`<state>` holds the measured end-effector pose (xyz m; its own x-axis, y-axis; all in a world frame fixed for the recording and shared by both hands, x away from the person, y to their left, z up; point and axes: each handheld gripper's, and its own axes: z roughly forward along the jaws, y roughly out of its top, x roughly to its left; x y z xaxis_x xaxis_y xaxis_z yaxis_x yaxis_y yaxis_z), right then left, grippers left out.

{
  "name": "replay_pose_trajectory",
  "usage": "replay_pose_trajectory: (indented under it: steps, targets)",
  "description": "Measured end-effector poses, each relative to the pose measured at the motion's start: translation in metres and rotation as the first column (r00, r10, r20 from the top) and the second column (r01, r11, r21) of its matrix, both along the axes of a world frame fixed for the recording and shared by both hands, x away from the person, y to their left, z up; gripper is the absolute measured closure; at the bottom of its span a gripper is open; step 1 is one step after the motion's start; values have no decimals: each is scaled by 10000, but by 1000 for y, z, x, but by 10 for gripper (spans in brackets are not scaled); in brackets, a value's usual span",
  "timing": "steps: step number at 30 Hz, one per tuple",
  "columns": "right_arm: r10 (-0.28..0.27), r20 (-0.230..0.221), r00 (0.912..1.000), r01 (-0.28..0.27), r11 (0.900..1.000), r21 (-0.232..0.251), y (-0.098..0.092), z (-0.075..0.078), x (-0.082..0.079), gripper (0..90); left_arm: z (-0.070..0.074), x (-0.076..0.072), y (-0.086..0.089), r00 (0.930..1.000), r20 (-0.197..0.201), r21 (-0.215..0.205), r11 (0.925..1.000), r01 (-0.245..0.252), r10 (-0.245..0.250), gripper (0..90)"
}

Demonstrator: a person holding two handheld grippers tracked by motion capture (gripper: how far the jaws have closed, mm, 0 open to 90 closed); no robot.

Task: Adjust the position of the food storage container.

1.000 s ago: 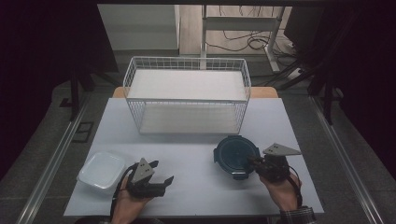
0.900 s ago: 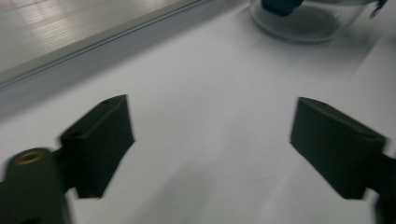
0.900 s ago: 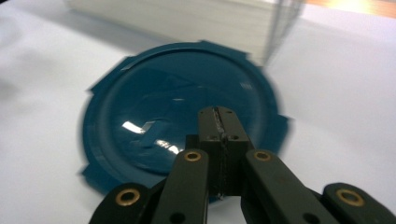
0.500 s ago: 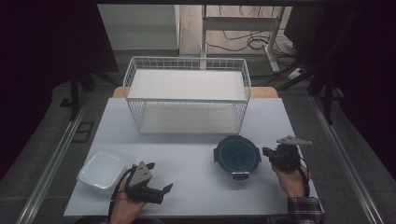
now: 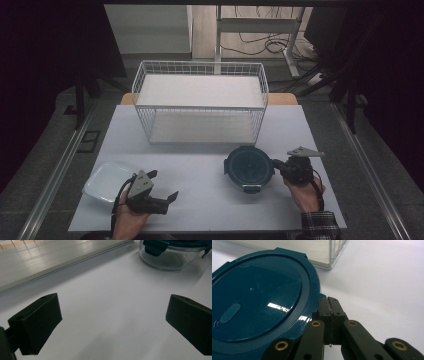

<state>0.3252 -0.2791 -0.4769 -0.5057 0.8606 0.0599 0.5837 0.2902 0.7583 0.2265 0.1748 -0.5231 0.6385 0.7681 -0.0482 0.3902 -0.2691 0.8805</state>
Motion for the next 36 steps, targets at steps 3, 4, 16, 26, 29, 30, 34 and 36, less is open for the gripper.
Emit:
replay_pose_trajectory:
  steps: [3, 4, 16, 26, 29, 30, 34, 36]
  targets:
    - [139, -21, 9999, -139, 9998, 159, 8, -1, -2, 898, 0, 0, -1, 10000, 23, -3, 10000, 92, -92, 0]
    - [139, -21, 9999, -139, 9998, 159, 8, -1, -2, 898, 0, 0, -1, 10000, 23, -3, 10000, 92, -92, 0]
    - [1009, 57, 9949, -1010, 9934, 551, 50, -4, -9, 898, -1, -2, -3, 9999, 156, 441, 9990, -21, 14, 8]
    - [1487, -5, 9889, -1481, 9853, 857, 75, -7, -14, 898, -2, -1, -4, 9998, -172, 359, 9993, 116, -110, 18]
    - [1610, 2, 9870, -1603, 9825, 953, 84, -9, -14, 898, -2, -1, -4, 9995, -266, 374, 9992, 158, -148, 22]
    - [1641, -7, 9864, -1632, 9815, 1000, 87, -9, -14, 898, -1, -1, -4, 9994, -307, 363, 9992, 165, -154, 23]
    - [1990, -98, 9800, -1958, 9710, 1375, 85, -6, -13, 896, -2, -1, -6, 9981, -605, 415, 9991, -62, 87, 21]
    - [2004, 292, 9793, -2024, 9735, 1066, 81, 1, -18, 888, -1, -1, -6, 9979, -637, 404, 9992, -64, 89, 21]
